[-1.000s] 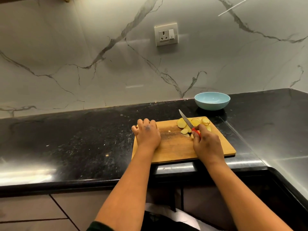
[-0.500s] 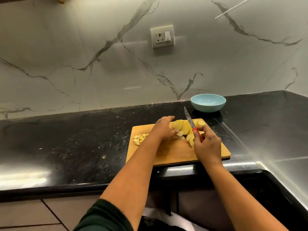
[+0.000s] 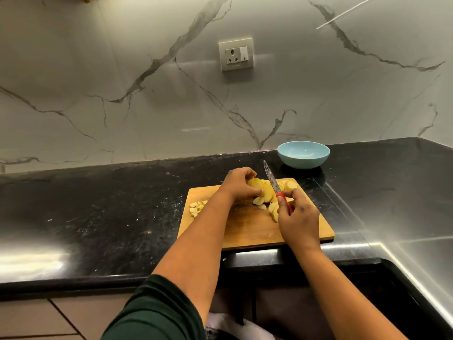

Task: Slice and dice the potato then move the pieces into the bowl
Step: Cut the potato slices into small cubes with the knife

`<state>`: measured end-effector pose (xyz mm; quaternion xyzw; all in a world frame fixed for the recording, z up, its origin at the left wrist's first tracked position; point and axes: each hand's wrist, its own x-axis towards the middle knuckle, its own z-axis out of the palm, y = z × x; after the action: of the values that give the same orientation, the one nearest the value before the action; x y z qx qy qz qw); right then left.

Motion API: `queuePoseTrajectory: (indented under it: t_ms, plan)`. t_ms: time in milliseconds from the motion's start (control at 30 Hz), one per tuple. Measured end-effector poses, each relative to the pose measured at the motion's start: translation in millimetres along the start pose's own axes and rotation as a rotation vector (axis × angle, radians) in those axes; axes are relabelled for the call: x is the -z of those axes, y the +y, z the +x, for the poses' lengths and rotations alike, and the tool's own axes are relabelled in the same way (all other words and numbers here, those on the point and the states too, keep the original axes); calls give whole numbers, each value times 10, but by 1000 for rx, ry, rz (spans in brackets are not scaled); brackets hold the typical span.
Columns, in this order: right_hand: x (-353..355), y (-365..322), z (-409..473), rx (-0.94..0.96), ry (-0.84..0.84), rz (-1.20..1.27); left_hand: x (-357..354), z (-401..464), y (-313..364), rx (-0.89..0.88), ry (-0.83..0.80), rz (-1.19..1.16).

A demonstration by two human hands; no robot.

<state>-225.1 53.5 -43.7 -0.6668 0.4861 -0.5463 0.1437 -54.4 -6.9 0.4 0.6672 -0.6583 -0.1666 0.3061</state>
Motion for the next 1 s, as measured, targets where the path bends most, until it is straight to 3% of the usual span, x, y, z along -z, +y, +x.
queuePoseTrajectory:
  t_ms: [133,400,500,700,1000]
  plan:
    - [12,-25,-8,-6,-7,-18,131,-153,39,-47,132,13]
    - [21,-72,-13,-20,-40,-66,147,-818,-97,-35,48,225]
    - [26,-144,-62,-18,-119,-132,51,-962,-200,-43,69,270]
    - [115,-400,-244,-23,-338,-257,-9,-1126,-263,-105,259,249]
    - [154,-773,-268,-63,-512,-582,2,-1199,-228,-43,207,262]
